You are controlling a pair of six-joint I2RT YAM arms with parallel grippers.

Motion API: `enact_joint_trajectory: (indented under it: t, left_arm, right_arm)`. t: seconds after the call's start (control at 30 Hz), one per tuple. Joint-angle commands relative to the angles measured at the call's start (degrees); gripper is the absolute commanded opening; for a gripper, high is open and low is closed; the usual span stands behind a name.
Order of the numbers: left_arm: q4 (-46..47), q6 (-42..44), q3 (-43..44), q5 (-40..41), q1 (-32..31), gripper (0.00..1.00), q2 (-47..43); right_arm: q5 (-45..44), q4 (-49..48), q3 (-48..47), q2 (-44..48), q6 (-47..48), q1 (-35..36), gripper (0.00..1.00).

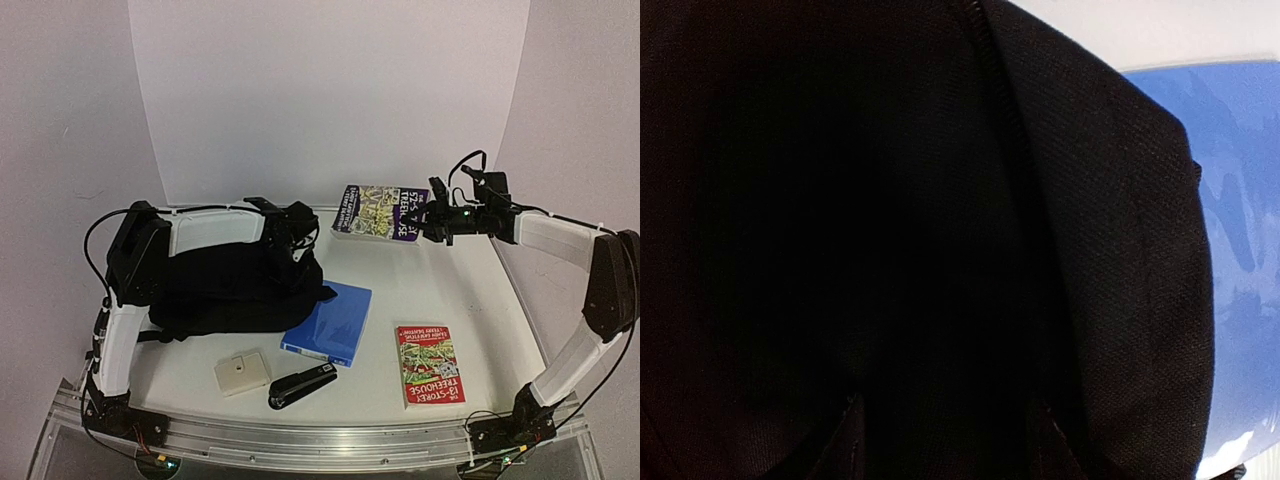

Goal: Pack the student bag
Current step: Place the book in the student bag.

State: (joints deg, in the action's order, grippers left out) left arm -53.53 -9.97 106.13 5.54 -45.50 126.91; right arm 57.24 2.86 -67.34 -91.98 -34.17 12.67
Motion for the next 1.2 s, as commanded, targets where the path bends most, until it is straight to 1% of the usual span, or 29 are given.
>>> enact_joint_trajectory:
  t: [0.0, 0.03, 0.17, 0.2, 0.37, 0.53, 0.6, 0.73, 0.8, 0.87, 0.93, 1.0, 1.17]
  left_arm:
    - [-2.1, 0.34, 1.58, 3.4, 0.26, 0.38, -0.5]
    - [-2.09, 0.39, 1.5, 3.63, 0.45, 0.33, -0.88]
    - [-2.18, 0.39, 1.4, 5.66, 1.15, 0.04, -2.68]
    - [-2.09, 0.35, 1.31, 6.38, 1.27, 0.01, -3.27]
    - [0.23, 0.17, -0.7, 7.83, 2.21, 0.0, -8.78]
    - [5.39, -0.99, -4.6, 7.59, 3.4, 0.0, -16.82]
    - [8.14, -1.66, -6.76, 6.08, 4.25, 0.0, -20.58]
    - [15.04, -2.7, -12.71, -0.74, 7.09, 0.0, -27.9]
    - [17.78, -3.31, -15.57, -3.97, 8.76, 0.0, -31.13]
    - [19.39, -3.65, -17.42, -5.15, 9.83, 0.0, -33.09]
    - [20.35, -4.26, -18.47, -6.22, 10.47, 0.0, -34.2]
    - [20.75, -4.91, -18.79, -7.35, 10.67, 0.0, -34.24]
    - [22.89, -6.31, -19.71, -9.85, 10.77, 0.0, -34.33]
  right_arm:
    - [1.56, -5.13, -0.25, 0.46, 0.3, 0.33, 0.0]
    - [1.56, -5.11, -0.25, 0.45, 0.31, 0.33, 0.0]
    - [1.61, -5.14, -0.3, 0.5, 0.35, 0.3, 0.0]
    - [1.63, -5.12, -0.33, 0.54, 0.41, 0.29, 0.0]
    - [1.77, -5.09, -0.32, 0.65, 0.61, 0.31, 0.0]
    - [2.14, -5.13, 0.01, 0.66, 0.66, 0.54, 0.0]
    - [2.19, -5.13, 0.36, 0.55, 0.78, 0.92, 0.0]
    - [2.36, -5.17, 1.22, -0.54, 0.92, 2.45, 0.0]
    - [2.5, -5.24, 1.13, -1.83, 0.84, 4.18, 0.0]
    - [2.57, -6.28, 0.55, -3.32, -0.02, 5.82, 0.0]
    - [2.95, -9.67, -0.07, -5.44, -2.96, 8.27, 0.0]
    - [3.04, -15.56, -0.74, -7.86, -7.99, 10.27, 0.0]
    - [1.66, -26.43, -4.87, -16.03, -18.29, 15.81, 0.0]
